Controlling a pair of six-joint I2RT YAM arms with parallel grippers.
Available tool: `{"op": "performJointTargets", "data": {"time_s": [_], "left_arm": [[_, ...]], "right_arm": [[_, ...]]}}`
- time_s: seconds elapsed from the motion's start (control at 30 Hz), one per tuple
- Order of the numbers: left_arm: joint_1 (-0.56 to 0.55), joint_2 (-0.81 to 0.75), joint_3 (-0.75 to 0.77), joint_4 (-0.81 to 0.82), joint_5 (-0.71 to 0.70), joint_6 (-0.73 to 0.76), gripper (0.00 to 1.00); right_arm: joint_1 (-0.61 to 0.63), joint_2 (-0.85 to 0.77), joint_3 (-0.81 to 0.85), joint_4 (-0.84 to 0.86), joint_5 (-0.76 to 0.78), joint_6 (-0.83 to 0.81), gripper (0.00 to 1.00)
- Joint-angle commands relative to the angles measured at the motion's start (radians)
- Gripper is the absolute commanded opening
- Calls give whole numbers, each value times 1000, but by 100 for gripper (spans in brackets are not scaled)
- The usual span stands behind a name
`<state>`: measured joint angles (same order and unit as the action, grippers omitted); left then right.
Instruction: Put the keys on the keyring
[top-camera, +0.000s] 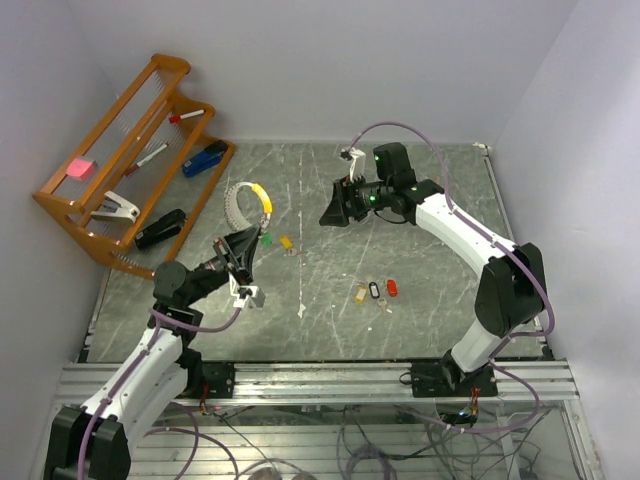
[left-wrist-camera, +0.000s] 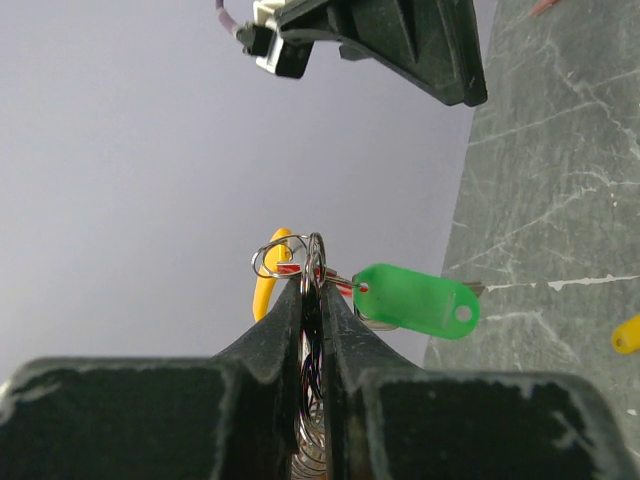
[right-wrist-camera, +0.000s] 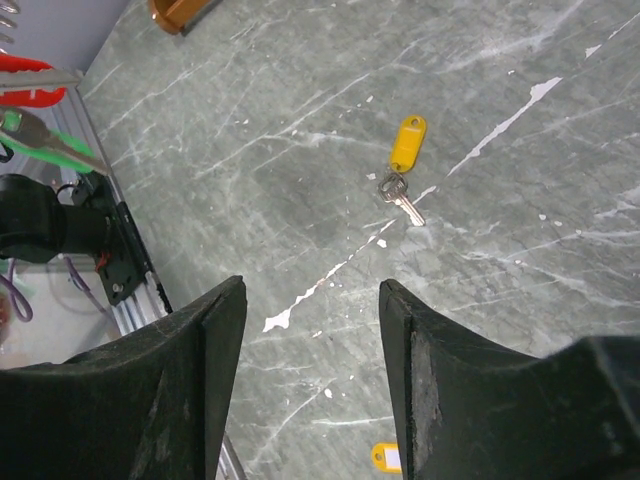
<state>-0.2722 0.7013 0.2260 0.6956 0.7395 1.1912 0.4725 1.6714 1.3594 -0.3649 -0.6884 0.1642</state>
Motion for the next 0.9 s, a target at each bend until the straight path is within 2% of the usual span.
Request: {"op": "performJointTargets", "data": {"time_s": [0.0, 0.13, 0.43, 0.73, 0.87], "left_arm": [[-5, 7, 31, 46, -110, -89, 7], [-5, -12, 16, 51, -164, -97, 7], [-5, -86, -14, -43, -218, -71, 7], [-5, -106, -25, -60, -256, -82, 7], [-5, -100, -29, -50, -258, -86, 7]], "right_arm": [[30, 17, 9, -9, 11, -33, 54], [106, 63, 32, -58, 76, -67, 54], [162, 231, 107, -18, 182, 32, 44], [257, 380, 171, 23, 331, 3, 46], [267, 424, 205, 14, 389, 13, 39]]}}
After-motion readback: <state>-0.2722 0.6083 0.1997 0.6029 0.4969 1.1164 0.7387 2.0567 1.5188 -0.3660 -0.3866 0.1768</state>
